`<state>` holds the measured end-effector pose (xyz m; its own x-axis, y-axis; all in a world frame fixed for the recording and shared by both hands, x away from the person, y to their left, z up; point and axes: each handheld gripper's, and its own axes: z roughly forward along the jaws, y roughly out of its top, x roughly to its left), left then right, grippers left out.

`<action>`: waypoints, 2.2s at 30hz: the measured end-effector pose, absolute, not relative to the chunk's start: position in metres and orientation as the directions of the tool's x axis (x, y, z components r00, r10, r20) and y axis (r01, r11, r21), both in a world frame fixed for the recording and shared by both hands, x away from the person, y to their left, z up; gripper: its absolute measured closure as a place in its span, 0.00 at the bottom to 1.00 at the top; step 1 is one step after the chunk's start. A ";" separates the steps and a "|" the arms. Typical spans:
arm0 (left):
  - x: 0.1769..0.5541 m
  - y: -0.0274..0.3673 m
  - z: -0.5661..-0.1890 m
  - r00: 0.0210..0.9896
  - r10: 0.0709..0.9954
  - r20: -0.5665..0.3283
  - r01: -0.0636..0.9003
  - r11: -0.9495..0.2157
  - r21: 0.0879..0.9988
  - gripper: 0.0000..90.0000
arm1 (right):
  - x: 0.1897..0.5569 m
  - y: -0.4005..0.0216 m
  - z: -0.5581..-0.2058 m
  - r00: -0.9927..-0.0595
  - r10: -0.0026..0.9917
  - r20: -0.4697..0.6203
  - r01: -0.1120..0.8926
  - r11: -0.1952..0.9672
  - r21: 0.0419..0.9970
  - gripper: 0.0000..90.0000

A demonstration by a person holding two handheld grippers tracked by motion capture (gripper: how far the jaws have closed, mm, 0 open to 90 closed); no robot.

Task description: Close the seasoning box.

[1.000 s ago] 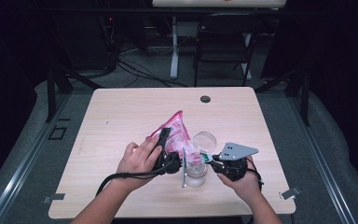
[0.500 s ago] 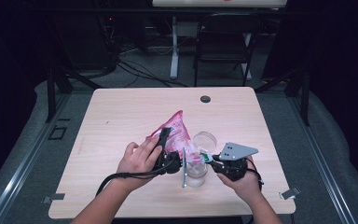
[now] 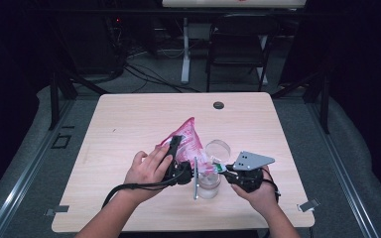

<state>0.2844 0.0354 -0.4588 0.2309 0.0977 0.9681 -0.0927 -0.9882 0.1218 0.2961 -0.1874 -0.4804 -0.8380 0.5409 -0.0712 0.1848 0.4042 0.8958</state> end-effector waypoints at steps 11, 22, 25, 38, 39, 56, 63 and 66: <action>0.284 0.035 -0.458 0.229 0.096 0.969 -0.095 -0.988 0.120 0.71 | 0.296 -0.188 -0.480 -0.837 0.543 -0.072 0.184 0.403 0.896 1.00; 0.284 0.035 -0.458 0.229 0.099 0.968 -0.096 -0.988 0.124 0.71 | 0.296 -0.188 -0.480 -0.836 0.544 -0.073 0.185 0.405 0.896 1.00; 0.284 0.035 -0.458 0.228 0.099 0.969 -0.095 -0.988 0.123 0.71 | 0.296 -0.188 -0.480 -0.836 0.544 -0.073 0.185 0.405 0.895 1.00; 0.284 0.034 -0.458 0.228 0.096 0.969 -0.098 -0.988 0.121 0.71 | 0.296 -0.188 -0.480 -0.838 0.542 -0.071 0.186 0.405 0.895 1.00; 0.284 0.034 -0.458 0.227 0.093 0.969 -0.098 -0.988 0.118 0.71 | 0.296 -0.188 -0.481 -0.838 0.542 -0.070 0.186 0.404 0.896 1.00; 0.283 0.033 -0.457 0.224 0.087 0.971 -0.104 -0.988 0.113 0.71 | 0.296 -0.188 -0.481 -0.835 0.546 -0.074 0.187 0.406 0.894 1.00; 0.283 0.033 -0.456 0.223 0.088 0.971 -0.105 -0.988 0.114 0.71 | 0.297 -0.188 -0.481 -0.835 0.546 -0.071 0.187 0.403 0.896 1.00; 0.283 0.032 -0.456 0.222 0.088 0.971 -0.105 -0.988 0.114 0.71 | 0.297 -0.188 -0.481 -0.834 0.547 -0.071 0.187 0.402 0.897 1.00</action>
<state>0.2831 0.0324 -0.4559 0.2220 0.0885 0.9710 -0.1054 -0.9879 0.1141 0.2966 -0.1884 -0.4810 -0.8342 0.5468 -0.0711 0.1868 0.4016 0.8966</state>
